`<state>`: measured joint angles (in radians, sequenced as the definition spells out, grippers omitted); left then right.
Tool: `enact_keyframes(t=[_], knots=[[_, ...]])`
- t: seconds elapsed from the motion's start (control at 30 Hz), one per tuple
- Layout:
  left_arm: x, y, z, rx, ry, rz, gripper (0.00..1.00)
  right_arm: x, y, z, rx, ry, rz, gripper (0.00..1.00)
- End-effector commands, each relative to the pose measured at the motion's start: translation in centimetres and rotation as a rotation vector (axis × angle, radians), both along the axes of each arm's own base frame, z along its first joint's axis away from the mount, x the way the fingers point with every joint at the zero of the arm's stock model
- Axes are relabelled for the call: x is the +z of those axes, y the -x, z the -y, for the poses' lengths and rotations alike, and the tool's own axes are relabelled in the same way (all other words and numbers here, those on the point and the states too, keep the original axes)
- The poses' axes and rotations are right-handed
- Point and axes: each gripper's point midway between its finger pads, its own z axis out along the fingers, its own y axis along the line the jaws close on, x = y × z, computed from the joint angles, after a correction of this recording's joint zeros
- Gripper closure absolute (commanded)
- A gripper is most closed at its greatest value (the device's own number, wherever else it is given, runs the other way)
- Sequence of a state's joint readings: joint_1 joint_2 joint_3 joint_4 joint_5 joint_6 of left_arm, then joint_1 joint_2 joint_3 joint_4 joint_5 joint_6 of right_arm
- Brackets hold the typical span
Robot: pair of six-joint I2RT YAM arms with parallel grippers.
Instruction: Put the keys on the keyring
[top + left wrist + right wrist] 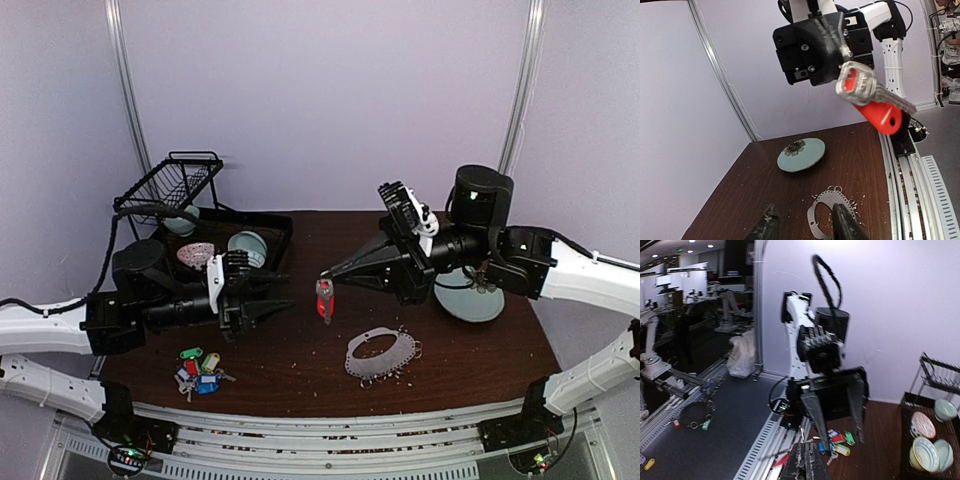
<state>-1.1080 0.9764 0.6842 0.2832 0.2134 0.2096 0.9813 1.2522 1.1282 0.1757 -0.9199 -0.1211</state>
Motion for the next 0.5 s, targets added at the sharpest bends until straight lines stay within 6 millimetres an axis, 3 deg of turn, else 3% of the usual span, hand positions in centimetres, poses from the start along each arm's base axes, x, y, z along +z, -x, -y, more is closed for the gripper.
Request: enact_keyframes(t=[0.0, 0.1, 0.17, 0.23, 0.3, 0.47], knots=[[-1.2, -2.4, 0.1, 0.107, -0.025, -0.072, 0.59, -2.4, -9.8, 2.5, -0.566, 0.068, -0.139, 1.0], [-3.5, -5.8, -0.5, 0.237, -0.087, -0.191, 0.52, -7.7, -17.1, 6.9, -0.974, 0.202, -0.319, 1.0], [-5.1, -7.6, -0.7, 0.292, -0.127, -0.275, 0.48, -12.5, -19.9, 10.7, -1.211, 0.357, -0.404, 1.0], [-6.9, -9.0, -1.2, 0.352, -0.157, -0.357, 0.46, -17.1, -20.5, 14.0, -1.352, 0.518, -0.466, 1.0], [-8.7, -10.1, -1.5, 0.408, -0.192, -0.429, 0.44, -20.4, -20.4, 16.3, -1.451, 0.644, -0.469, 1.0], [-12.0, -11.2, -2.2, 0.496, -0.257, -0.538, 0.42, -26.2, -19.4, 20.6, -1.599, 0.836, -0.476, 1.0]])
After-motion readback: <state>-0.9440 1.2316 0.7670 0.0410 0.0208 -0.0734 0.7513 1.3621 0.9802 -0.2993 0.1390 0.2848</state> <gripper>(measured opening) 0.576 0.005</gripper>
